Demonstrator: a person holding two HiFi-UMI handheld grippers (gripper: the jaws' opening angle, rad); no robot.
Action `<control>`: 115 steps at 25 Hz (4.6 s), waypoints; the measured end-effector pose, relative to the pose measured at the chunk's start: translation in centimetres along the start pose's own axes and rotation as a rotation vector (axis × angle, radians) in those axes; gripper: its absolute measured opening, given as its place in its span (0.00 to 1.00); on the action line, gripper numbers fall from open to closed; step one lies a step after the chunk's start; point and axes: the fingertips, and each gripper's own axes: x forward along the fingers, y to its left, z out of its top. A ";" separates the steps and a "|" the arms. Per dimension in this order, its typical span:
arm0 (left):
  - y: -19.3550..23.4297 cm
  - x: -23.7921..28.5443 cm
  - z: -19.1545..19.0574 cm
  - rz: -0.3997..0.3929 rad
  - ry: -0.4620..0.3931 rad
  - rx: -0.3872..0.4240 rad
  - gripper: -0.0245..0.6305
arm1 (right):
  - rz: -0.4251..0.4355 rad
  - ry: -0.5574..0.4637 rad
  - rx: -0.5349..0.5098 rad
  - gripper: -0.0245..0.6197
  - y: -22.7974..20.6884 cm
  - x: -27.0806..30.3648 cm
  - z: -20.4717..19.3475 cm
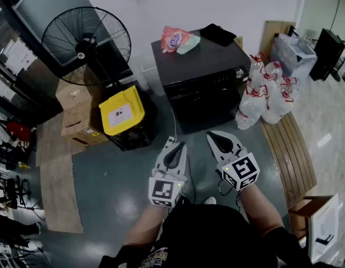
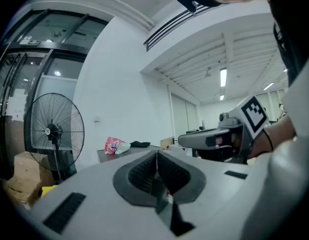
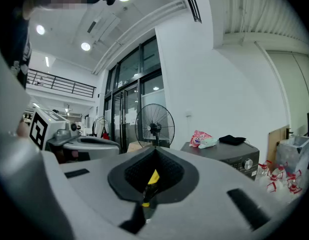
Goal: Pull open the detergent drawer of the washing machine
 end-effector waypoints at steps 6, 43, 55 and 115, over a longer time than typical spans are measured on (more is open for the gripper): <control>-0.4 -0.3 0.3 -0.001 -0.002 -0.036 0.06 | 0.024 -0.033 0.074 0.05 0.1 -0.3 0.0; 20.9 7.8 -2.5 -0.257 -0.022 -0.053 0.45 | -0.232 -0.039 0.264 0.50 -3.5 22.2 -2.5; 23.7 8.9 -2.4 -0.333 -0.012 -0.037 0.45 | -0.299 -0.091 0.489 0.55 -6.0 26.4 -4.6; 25.7 21.2 -8.6 -0.167 0.172 -0.173 0.45 | -0.283 -0.117 1.436 0.75 -21.8 36.5 -26.0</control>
